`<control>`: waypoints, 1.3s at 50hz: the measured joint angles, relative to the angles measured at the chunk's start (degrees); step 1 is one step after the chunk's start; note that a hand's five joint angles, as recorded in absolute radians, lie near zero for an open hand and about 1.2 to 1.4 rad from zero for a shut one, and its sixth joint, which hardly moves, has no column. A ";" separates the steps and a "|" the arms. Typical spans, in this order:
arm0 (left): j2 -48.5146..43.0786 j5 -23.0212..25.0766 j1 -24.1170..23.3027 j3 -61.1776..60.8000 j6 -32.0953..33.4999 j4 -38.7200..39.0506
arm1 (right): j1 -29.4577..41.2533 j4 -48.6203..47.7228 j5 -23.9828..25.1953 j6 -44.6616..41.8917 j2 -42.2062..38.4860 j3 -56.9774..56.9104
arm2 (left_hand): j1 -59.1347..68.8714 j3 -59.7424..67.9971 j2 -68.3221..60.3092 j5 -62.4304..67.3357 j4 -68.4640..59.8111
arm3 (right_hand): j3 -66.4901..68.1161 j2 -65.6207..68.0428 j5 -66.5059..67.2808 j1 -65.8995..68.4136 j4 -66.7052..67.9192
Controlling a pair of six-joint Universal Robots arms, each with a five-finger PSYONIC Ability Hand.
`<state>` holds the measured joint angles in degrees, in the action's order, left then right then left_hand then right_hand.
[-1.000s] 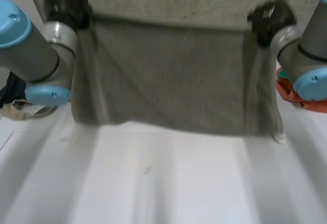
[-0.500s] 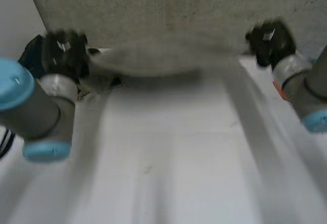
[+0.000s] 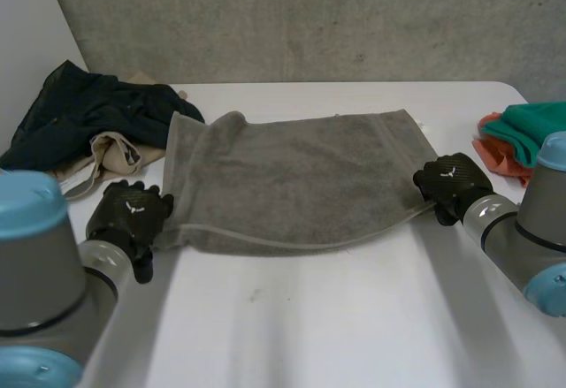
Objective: Fold the laundry.
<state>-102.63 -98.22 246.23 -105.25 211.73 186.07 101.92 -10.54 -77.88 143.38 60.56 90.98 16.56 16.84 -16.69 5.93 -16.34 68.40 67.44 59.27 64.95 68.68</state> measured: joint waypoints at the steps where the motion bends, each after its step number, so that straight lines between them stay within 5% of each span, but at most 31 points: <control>1: 0.57 1.27 0.52 0.41 0.30 -1.01 | 0.04 -0.07 0.05 0.00 0.09 0.09 | 0.00 0.00 0.00 0.00 0.00 | 0.00 0.00 0.00 0.00 0.00; 11: 1.02 18.12 8.42 9.77 3.27 -8.11 | 1.23 -0.88 0.24 -0.26 0.45 1.14 | 0.80 0.37 -0.95 1.92 -1.17 | 0.00 0.00 0.00 0.00 0.00; 20: -6.37 21.61 12.04 18.12 9.56 -18.81 | 0.60 -0.89 0.19 -0.75 0.17 1.22 | 4.58 4.30 -4.55 5.42 -4.90 | 0.00 0.00 -0.02 0.00 0.00; 29: -7.73 20.64 12.12 18.39 8.19 -24.43 | -0.30 -0.85 0.18 -1.59 -0.03 1.06 | 8.53 8.62 -8.73 9.85 -9.34 | 0.00 0.00 -0.01 0.00 0.00; 42: -12.39 14.73 10.13 15.66 2.47 -17.18 | -0.16 -0.48 0.43 -0.80 -0.31 1.04 | 19.21 18.42 -18.61 19.48 -19.19 | 0.00 0.00 0.00 -0.05 0.00; 47: -14.28 13.64 9.31 15.27 2.36 -13.92 | -0.49 -0.51 0.67 0.55 -0.46 0.72 | 32.30 30.56 -31.19 31.32 -31.13 | 0.00 0.00 0.00 -0.05 0.00; 50: -14.94 12.73 8.98 15.17 2.53 -11.68 | -0.71 -0.48 0.84 1.78 -0.61 0.45 | 49.53 48.73 -49.03 49.42 -49.48 | 0.00 0.00 0.00 -0.05 0.00; 53: -15.14 11.62 8.87 15.09 2.63 -9.66 | -0.95 -0.35 0.94 3.10 -0.74 0.11 | 49.66 50.93 -51.23 50.85 -51.74 | -0.22 -0.12 -0.43 -0.05 -0.27; 65: -14.48 7.64 9.21 15.44 2.44 -3.27 | -5.51 7.60 2.42 16.26 -0.12 -4.89 | 49.66 51.44 -51.73 50.85 -52.33 | -27.88 -26.01 -30.27 -24.25 -28.57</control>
<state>-117.11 -90.58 255.44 -89.81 214.16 182.81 96.41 -2.94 -75.45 159.64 60.44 86.09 66.22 68.27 -68.42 56.79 -68.67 40.51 41.43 29.00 40.70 40.12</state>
